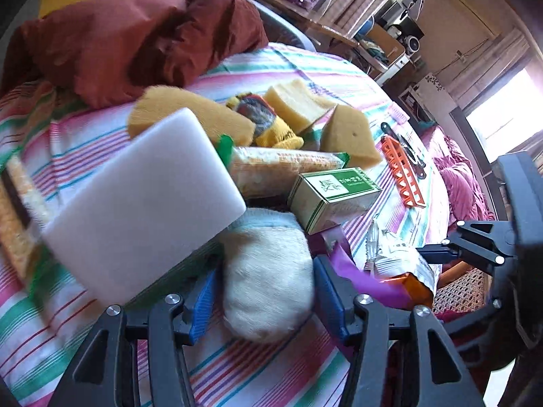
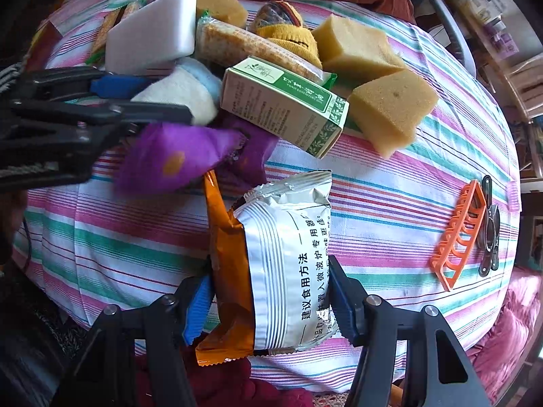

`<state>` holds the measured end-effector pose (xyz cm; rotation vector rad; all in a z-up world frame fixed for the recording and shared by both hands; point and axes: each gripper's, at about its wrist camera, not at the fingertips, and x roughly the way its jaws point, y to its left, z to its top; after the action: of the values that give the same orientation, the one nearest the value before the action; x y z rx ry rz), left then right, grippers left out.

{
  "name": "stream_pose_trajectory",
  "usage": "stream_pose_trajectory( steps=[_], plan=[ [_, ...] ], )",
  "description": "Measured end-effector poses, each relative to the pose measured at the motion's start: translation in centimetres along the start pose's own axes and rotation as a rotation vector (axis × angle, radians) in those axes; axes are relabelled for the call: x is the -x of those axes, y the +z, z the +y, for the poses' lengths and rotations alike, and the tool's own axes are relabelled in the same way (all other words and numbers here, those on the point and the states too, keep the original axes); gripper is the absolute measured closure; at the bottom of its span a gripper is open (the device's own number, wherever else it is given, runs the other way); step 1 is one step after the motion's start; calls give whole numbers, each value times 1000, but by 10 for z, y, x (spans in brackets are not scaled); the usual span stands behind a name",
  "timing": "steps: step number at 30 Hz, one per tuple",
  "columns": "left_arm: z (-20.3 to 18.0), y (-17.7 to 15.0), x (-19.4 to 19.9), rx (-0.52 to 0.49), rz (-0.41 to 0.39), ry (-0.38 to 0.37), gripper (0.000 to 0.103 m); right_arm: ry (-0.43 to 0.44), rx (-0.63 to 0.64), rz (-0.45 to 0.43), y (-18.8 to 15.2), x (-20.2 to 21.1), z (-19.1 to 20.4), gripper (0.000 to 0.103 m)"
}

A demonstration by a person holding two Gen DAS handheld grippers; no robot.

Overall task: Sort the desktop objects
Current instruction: 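Grasp the grey sock with the left gripper while the right gripper holds the snack bag, then carry the grey sock and snack bag to the gold tray and release them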

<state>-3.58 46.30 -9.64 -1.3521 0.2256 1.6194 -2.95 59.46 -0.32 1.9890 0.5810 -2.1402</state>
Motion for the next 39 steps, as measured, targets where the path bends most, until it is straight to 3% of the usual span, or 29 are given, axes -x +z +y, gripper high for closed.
stream_pose_trajectory(
  steps=[9, 15, 20, 26, 28, 39],
  plan=[
    [-16, -18, 2, -103, -59, 35, 53, 6, 8, -18, -8, 5, 2, 41],
    [-2, -40, 21, -66, -100, 53, 54, -33, -3, -56, -15, 14, 4, 41],
    [16, -63, 43, -12, -143, 93, 54, -131, 6, -92, -22, 22, 12, 41],
    [16, -88, 58, -33, -171, 151, 54, -254, -6, -165, -31, 45, 18, 41],
    [15, -95, 61, -41, -175, 165, 54, -282, -30, -197, -12, 47, 17, 41],
    [22, -128, 81, -27, -210, 214, 54, -273, -116, -377, -14, 70, 48, 41]
  ],
)
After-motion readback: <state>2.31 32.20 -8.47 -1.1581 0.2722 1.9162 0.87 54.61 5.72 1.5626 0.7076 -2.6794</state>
